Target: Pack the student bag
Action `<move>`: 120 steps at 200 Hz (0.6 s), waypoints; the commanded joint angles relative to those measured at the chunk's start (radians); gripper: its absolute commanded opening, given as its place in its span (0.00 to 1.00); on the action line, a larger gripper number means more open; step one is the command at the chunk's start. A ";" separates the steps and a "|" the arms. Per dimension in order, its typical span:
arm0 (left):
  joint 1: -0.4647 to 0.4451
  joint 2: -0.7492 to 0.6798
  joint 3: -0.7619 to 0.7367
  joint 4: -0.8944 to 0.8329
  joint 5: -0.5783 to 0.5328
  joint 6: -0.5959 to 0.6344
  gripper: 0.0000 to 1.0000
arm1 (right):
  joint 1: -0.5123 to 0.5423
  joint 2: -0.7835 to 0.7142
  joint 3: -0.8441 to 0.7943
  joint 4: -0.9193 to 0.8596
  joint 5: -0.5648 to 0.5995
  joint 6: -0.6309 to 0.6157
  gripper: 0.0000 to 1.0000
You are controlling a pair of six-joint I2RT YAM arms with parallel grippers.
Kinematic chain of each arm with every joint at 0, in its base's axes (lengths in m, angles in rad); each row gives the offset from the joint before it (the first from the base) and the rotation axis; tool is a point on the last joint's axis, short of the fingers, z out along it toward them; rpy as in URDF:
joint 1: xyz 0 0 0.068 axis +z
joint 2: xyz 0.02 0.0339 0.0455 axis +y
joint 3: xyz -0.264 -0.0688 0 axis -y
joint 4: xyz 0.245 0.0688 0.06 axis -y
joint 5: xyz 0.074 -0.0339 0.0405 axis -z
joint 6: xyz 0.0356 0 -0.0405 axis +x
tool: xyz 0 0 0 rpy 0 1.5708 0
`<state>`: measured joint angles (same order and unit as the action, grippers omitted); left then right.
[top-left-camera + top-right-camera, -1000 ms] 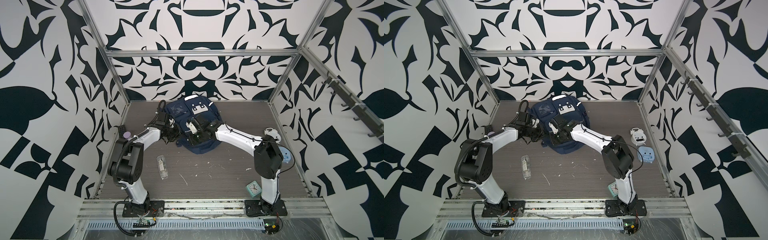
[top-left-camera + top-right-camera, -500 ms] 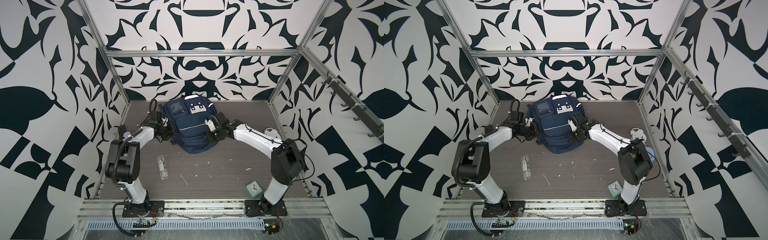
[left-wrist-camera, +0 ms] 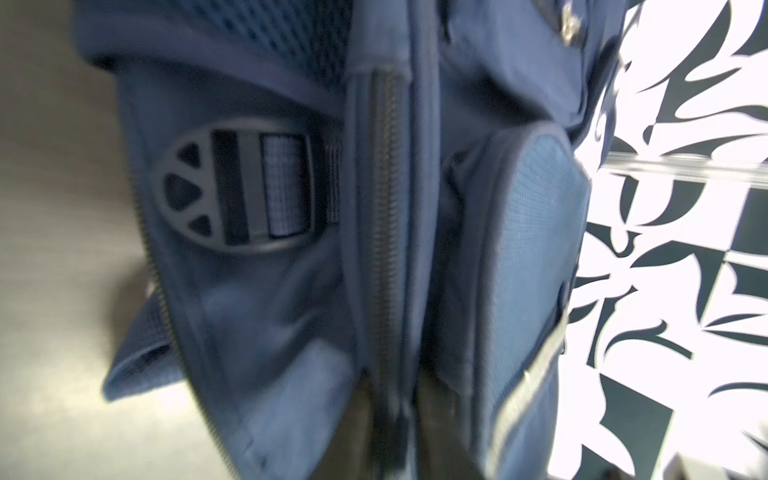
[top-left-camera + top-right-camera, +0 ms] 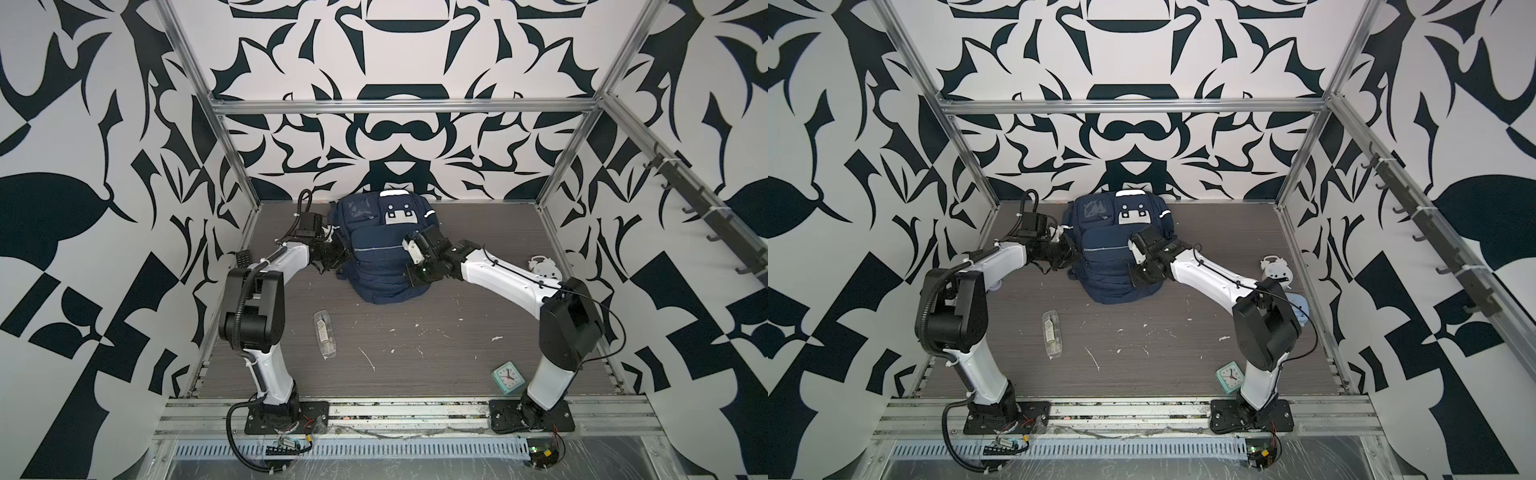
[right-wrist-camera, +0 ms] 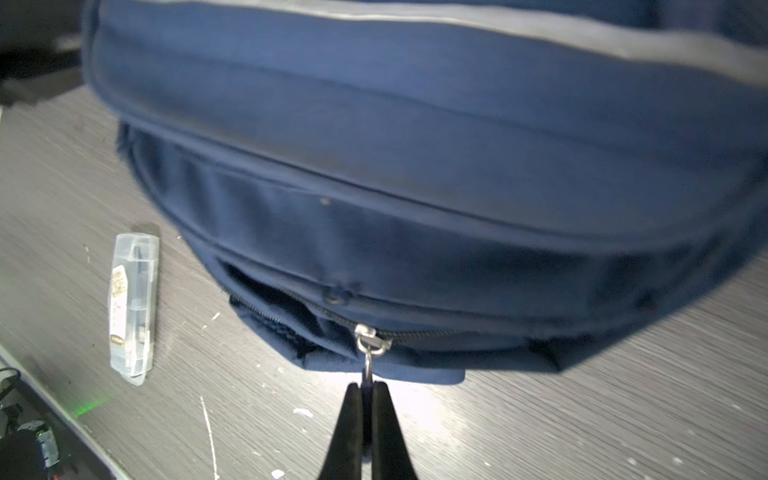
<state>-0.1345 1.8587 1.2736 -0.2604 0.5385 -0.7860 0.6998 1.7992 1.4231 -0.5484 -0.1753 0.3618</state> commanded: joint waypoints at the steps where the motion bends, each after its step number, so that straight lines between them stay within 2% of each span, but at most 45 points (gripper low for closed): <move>1: 0.005 0.036 0.056 0.053 0.024 -0.028 0.45 | 0.068 0.030 0.094 0.004 -0.053 0.029 0.00; 13: 0.008 0.017 0.047 0.042 0.009 -0.035 0.58 | 0.092 0.059 0.141 0.009 -0.066 0.037 0.00; 27: 0.014 -0.024 0.015 0.039 -0.014 -0.033 0.65 | 0.111 0.089 0.188 0.017 -0.084 0.036 0.00; 77: 0.009 -0.192 -0.135 0.012 -0.020 -0.016 0.65 | 0.126 0.159 0.286 0.020 -0.140 0.031 0.00; 120: -0.061 -0.319 -0.276 0.012 -0.059 -0.035 0.63 | 0.129 0.184 0.321 0.020 -0.154 0.026 0.00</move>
<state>-0.1444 1.5978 1.0508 -0.2363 0.4881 -0.8131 0.8185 2.0014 1.6844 -0.5575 -0.2771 0.3904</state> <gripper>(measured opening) 0.630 0.068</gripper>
